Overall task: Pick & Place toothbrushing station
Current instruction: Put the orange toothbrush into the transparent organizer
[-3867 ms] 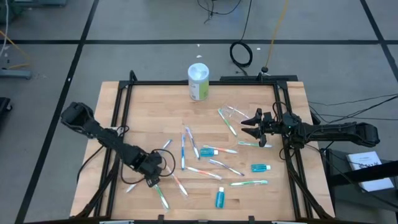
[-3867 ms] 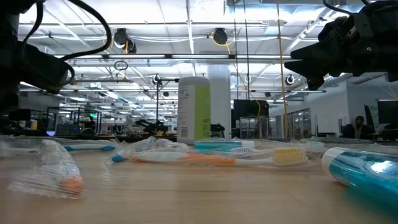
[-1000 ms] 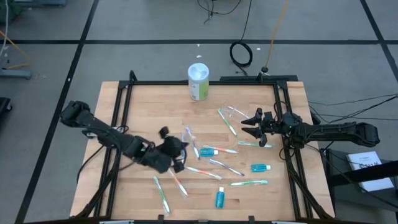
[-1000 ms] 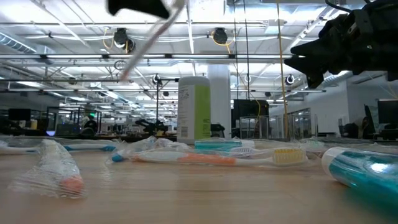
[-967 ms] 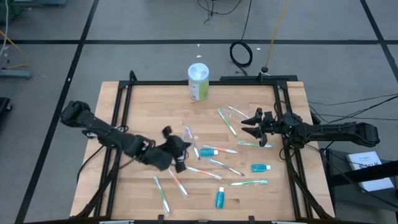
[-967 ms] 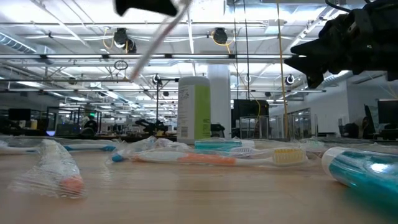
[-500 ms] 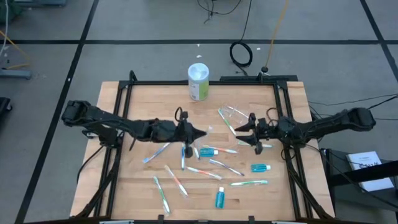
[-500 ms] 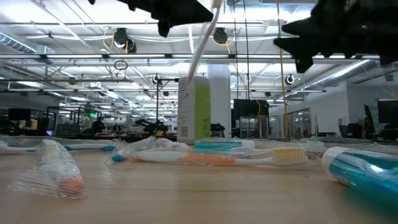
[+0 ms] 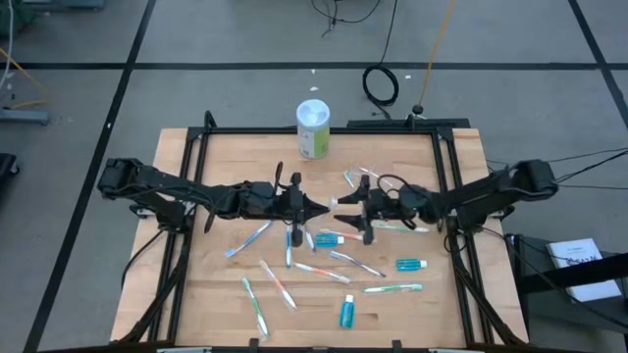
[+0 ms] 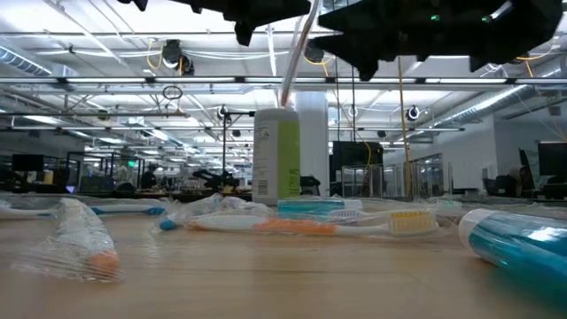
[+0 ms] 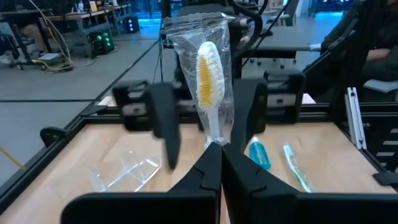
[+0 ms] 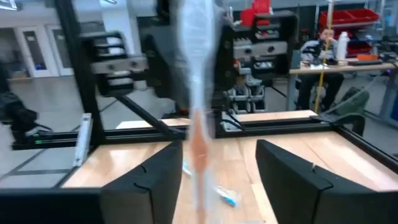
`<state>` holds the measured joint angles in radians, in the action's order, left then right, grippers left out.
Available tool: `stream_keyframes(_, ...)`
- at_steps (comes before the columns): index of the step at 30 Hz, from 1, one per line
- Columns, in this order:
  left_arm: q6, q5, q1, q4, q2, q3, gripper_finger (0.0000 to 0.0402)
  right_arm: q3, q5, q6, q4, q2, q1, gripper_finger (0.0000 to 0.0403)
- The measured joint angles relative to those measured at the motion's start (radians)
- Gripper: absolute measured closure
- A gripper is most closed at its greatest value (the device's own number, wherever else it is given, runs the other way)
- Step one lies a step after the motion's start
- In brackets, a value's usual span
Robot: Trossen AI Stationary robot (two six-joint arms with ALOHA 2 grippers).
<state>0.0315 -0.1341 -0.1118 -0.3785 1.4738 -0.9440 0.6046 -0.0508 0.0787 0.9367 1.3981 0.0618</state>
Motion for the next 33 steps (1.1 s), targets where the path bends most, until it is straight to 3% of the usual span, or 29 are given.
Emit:
stream_keyframes(5, 0.010, 0.000, -0.001, 0.002, 0.000, 0.000, 0.0400, 0.051, 0.003, 0.013, 0.023, 0.073, -0.014, 0.0168)
stream_keyframes(9, 0.013, -0.005, -0.001, 0.002, 0.000, 0.000, 0.0399, 0.060, 0.004, 0.015, 0.038, 0.095, -0.015, 0.0174)
stream_keyframes(13, 0.017, -0.005, -0.001, 0.008, 0.000, 0.000, 0.0398, 0.059, 0.053, 0.018, 0.048, 0.095, -0.015, 0.0207)
stream_keyframes(27, 0.014, -0.075, -0.001, 0.015, 0.000, 0.000, 0.0396, 0.059, 0.053, 0.066, 0.061, 0.094, -0.015, 0.0368)
stream_keyframes(33, 0.000, -0.076, -0.001, 0.023, 0.000, 0.000, 0.0387, 0.059, 0.053, 0.066, 0.059, 0.094, -0.015, 0.0375)
